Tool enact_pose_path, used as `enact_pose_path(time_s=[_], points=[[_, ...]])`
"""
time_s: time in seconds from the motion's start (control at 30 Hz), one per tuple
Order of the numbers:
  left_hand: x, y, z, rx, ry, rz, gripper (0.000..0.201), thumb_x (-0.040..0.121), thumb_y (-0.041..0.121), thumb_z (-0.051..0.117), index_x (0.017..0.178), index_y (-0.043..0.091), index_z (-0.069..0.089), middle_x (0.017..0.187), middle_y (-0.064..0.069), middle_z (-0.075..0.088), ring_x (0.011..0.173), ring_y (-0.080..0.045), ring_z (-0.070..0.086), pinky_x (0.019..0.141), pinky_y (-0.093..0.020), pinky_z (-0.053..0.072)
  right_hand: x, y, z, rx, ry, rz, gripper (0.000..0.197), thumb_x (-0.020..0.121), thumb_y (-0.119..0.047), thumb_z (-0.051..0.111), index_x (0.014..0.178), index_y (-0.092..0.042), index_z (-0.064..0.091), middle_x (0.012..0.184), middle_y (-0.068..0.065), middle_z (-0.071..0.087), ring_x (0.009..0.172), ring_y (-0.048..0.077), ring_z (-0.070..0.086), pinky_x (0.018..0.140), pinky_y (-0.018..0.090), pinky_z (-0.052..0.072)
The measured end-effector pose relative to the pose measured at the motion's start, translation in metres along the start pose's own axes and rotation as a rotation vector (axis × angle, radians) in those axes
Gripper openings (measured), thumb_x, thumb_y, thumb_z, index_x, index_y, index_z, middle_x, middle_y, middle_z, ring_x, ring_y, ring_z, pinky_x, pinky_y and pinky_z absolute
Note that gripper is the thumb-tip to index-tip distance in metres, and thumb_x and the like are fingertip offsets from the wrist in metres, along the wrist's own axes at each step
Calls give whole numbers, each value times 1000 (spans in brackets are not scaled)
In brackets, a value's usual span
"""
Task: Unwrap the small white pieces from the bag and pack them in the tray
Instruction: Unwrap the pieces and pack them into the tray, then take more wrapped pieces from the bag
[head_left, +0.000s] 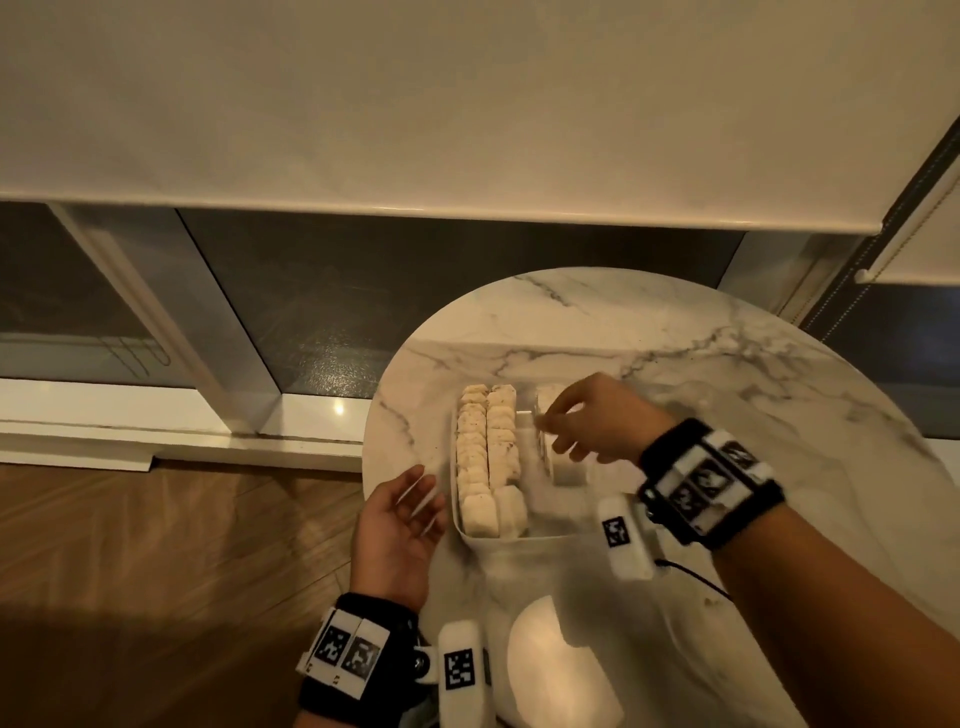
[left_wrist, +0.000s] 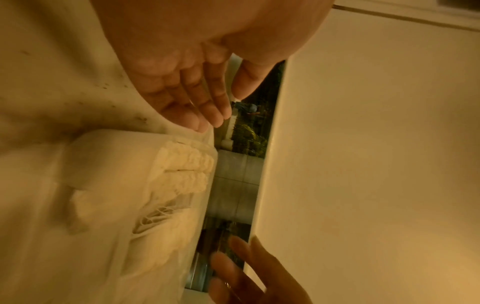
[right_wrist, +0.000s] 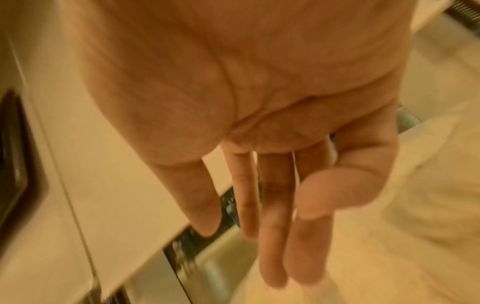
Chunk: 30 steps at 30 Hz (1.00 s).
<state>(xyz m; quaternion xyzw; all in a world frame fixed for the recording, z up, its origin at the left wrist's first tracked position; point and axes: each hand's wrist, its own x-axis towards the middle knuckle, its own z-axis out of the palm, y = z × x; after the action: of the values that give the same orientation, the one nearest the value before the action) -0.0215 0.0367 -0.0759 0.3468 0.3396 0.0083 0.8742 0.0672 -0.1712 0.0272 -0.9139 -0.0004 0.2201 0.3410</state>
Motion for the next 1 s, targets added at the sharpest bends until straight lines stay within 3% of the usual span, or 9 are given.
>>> enact_pose_path(time_s=[0.17, 0.33, 0.43, 0.57, 0.67, 0.77, 0.83, 0.9, 1.0], points=[[-31, 3, 40, 140, -155, 93, 19, 96, 23, 54, 103, 14, 69, 89, -4, 69, 75, -18, 63, 69, -31, 46, -91, 39, -38, 373, 184, -96, 15, 93, -31, 66, 98, -19, 72, 81, 0, 77, 72, 15, 71, 60, 30, 52], [-66, -38, 82, 332, -374, 87, 18, 97, 16, 54, 103, 12, 70, 88, -5, 71, 74, -17, 65, 64, -31, 47, -147, 92, -49, 264, 191, -85, 13, 91, -34, 66, 100, -28, 73, 84, -6, 77, 76, 11, 71, 64, 31, 58], [-85, -80, 98, 611, -510, 116, 18, 93, 4, 58, 98, 14, 72, 87, -2, 74, 78, -18, 65, 63, -26, 49, -158, 122, -44, 181, 190, -7, 14, 89, -41, 66, 93, -31, 74, 83, -7, 76, 76, 9, 71, 72, 37, 59], [-98, -130, 101, 1067, -720, 451, 28, 82, 6, 68, 94, 30, 71, 99, 20, 67, 97, -1, 60, 77, -14, 46, -156, 156, -32, 36, 145, 60, 21, 93, -42, 63, 82, -28, 75, 79, -8, 74, 74, 6, 68, 74, 34, 58], [-95, -149, 100, 1321, -632, 781, 32, 75, 23, 75, 100, 40, 65, 125, 19, 45, 120, -1, 39, 98, -7, 29, -143, 169, -18, -126, 105, 76, 22, 96, -37, 59, 86, -27, 75, 81, -11, 71, 76, 2, 64, 71, 23, 52], [-87, -155, 103, 1434, -517, 945, 38, 74, 23, 77, 104, 43, 66, 138, 10, 37, 127, -11, 28, 106, -19, 25, -126, 180, -4, -178, 114, 85, 19, 96, -29, 55, 94, -27, 74, 92, -12, 71, 86, 4, 63, 74, 20, 47], [-80, -154, 106, 1477, -511, 904, 40, 78, 17, 75, 109, 42, 69, 142, 7, 39, 132, -14, 31, 110, -24, 29, -117, 185, 3, -205, 146, 91, 15, 94, -24, 55, 91, -29, 69, 95, -10, 68, 94, 11, 64, 73, 19, 44], [-74, -150, 107, 1468, -549, 795, 40, 82, 9, 70, 112, 35, 72, 135, 8, 52, 122, -11, 48, 107, -24, 41, -111, 186, 9, -234, 140, 106, 22, 91, -22, 58, 110, -29, 67, 111, -6, 66, 110, 16, 62, 83, 19, 44], [-73, -144, 106, 1436, -561, 754, 47, 82, -4, 61, 115, 27, 72, 120, 10, 65, 97, -5, 62, 89, -15, 49, -108, 186, 17, -274, 49, 164, 75, 80, -30, 73, 147, -29, 41, 141, 3, 47, 128, 23, 49, 102, 27, 43]])
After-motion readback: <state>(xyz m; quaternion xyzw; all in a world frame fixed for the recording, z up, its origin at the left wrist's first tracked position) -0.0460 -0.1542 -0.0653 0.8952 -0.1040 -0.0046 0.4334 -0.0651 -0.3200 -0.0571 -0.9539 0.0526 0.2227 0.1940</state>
